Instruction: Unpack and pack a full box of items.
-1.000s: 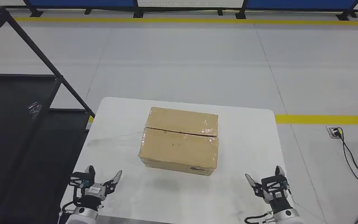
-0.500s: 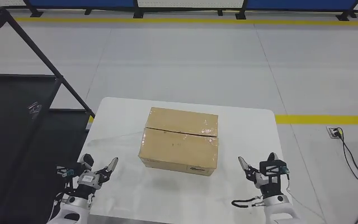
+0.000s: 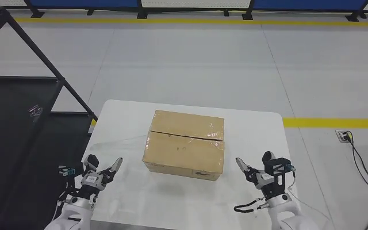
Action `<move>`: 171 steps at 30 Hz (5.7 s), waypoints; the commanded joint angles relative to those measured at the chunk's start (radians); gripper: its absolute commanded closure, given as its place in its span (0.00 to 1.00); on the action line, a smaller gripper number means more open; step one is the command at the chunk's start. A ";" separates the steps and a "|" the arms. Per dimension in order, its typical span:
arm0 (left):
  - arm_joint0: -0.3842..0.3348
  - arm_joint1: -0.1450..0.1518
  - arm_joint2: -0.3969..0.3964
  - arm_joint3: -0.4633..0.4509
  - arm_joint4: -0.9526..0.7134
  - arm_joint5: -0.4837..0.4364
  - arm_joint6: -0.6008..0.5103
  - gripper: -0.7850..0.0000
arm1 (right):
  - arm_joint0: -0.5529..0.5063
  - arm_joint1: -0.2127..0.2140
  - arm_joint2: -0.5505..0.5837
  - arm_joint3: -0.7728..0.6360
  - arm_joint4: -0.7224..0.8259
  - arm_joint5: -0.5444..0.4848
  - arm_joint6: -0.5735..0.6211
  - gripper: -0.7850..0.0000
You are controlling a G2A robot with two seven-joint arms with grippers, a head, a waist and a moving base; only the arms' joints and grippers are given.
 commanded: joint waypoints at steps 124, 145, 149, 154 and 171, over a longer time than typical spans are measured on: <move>-0.126 0.028 0.086 0.096 0.002 -0.378 -0.345 0.00 | 0.446 0.139 -0.151 0.297 1.512 -0.521 0.880 0.00; -0.119 0.028 0.090 0.096 0.008 -0.336 -0.315 0.00 | 0.502 0.145 -0.152 0.364 1.487 -0.225 0.908 0.00; -0.130 0.028 0.112 0.117 0.051 -0.323 -0.312 0.00 | 0.558 0.131 -0.210 0.462 1.516 -0.180 0.898 0.00; -0.146 0.027 0.138 0.147 0.057 -0.316 -0.301 0.00 | 0.630 0.106 -0.283 0.590 1.540 -0.160 0.856 0.00; -0.165 0.026 0.161 0.161 0.063 -0.300 -0.300 0.00 | 0.791 0.056 -0.364 0.782 1.561 -0.135 0.784 0.00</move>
